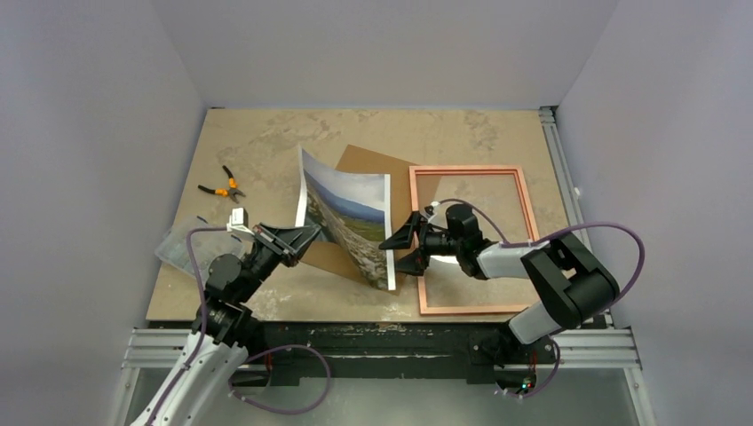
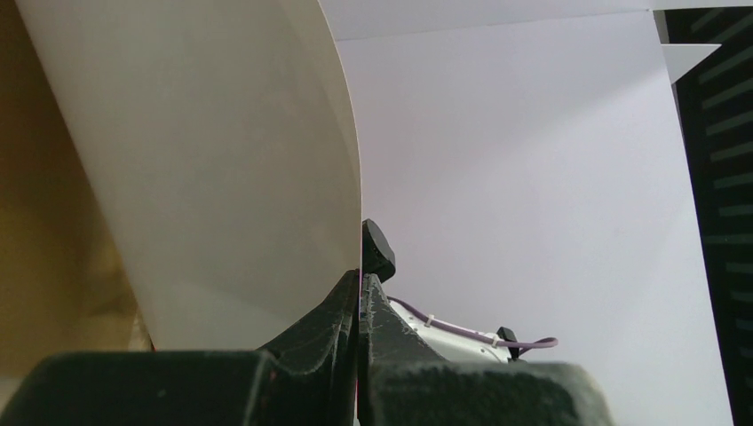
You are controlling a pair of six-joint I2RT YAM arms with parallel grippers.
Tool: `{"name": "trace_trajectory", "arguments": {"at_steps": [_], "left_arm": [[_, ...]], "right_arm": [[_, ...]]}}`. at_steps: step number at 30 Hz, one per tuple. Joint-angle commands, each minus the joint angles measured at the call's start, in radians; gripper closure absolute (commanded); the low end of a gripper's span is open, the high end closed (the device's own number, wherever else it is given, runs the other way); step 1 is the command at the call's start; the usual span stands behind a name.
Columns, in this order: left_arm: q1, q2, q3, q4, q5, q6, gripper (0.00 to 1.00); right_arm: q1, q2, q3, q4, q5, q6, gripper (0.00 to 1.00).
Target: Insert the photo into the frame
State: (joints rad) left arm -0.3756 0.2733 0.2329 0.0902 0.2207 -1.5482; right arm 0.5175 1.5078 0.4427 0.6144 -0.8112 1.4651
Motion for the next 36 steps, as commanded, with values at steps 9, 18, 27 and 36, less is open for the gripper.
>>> {"name": "trace_trajectory", "arguments": {"at_steps": [9,18,27,36], "left_arm": [[-0.005,-0.093,0.071,-0.165,-0.047,0.055,0.96],[-0.005,-0.156,0.252,-0.609,-0.184,0.216,0.39],[-0.003,-0.097,0.382,-0.897,-0.310,0.336,0.08],[-0.003,0.063,0.336,-0.772,-0.214,0.387,0.08]], "right_arm": [[0.013,0.055,-0.014,0.292,0.061,0.139,0.73],[0.007,-0.115,0.274,-0.465,0.149,-0.401,1.00],[-0.136,-0.367,0.319,-1.034,0.267,-0.707,1.00],[-0.148,-0.598,0.214,-1.307,0.365,-0.831,0.72]]}}
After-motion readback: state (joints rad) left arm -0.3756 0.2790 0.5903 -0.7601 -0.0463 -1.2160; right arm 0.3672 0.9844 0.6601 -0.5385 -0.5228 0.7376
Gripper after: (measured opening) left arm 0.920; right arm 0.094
